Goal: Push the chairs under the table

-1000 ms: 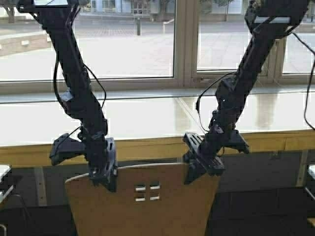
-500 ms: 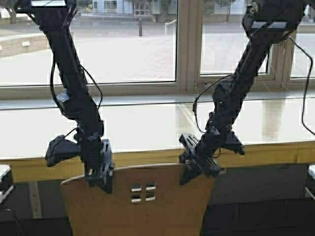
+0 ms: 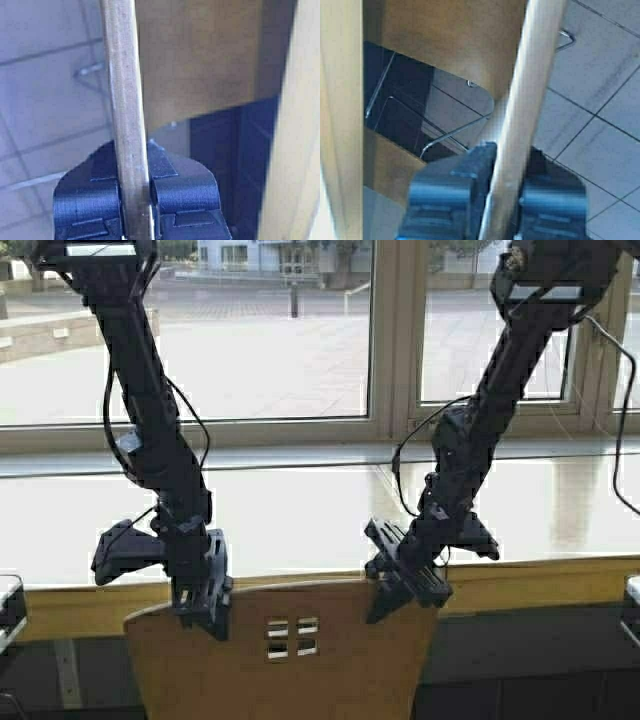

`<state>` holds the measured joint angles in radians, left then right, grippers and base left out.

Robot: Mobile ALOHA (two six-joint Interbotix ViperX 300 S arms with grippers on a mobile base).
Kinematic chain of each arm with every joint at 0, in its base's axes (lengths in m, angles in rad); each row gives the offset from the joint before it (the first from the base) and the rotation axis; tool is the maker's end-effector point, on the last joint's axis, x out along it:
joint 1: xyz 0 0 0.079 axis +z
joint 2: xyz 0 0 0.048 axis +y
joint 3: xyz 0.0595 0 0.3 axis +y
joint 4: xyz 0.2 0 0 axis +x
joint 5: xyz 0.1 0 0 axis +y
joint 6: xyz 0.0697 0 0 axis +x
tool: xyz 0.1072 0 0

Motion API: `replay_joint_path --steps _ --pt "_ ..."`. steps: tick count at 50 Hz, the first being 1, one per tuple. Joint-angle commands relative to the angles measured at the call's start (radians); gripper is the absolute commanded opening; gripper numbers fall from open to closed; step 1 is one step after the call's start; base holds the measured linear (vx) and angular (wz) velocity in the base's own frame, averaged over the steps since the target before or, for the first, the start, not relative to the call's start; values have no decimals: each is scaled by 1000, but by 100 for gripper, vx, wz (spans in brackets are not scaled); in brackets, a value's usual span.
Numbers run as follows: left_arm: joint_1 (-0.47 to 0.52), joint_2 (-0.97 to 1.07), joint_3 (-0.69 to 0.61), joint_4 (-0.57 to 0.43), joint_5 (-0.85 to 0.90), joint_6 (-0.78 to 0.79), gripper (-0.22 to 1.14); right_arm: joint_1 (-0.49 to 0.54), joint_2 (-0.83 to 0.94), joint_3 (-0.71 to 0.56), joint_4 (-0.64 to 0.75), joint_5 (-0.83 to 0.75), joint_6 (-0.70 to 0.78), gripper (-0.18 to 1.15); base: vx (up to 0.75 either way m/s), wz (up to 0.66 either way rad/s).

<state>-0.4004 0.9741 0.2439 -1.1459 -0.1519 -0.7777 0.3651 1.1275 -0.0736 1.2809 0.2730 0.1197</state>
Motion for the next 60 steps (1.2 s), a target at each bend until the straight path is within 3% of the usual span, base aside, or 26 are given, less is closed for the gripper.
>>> replay_joint_path --steps 1,8,13,16,23,27,42,49,54,60 --pt "5 -2 -6 12 -14 29 5 18 23 -11 -28 -9 -67 5 15 4" --pt "6 -18 21 17 11 34 9 20 29 -3 -34 -9 -80 6 15 2" --pt "6 -25 31 25 17 63 25 18 29 6 -26 -6 -80 16 12 -1" --pt "6 -29 40 29 18 84 40 18 28 5 -25 12 -78 32 10 -1" --pt "6 -44 49 29 51 95 75 17 12 12 -12 35 -75 82 5 -1" --pt "6 -63 61 26 69 95 86 21 -12 38 8 15 -75 97 0 0" --pt "12 -224 92 29 176 110 87 23 -213 178 6 -74 -78 97 -3 0" --pt "23 -370 170 49 183 172 87 23 -374 284 -18 -103 -81 97 -2 0" --pt "58 -506 247 83 178 272 87 23 -528 371 -92 -175 -86 97 -1 -1" --pt "130 -706 371 161 179 428 87 17 -739 468 -273 -222 -97 97 -3 0"
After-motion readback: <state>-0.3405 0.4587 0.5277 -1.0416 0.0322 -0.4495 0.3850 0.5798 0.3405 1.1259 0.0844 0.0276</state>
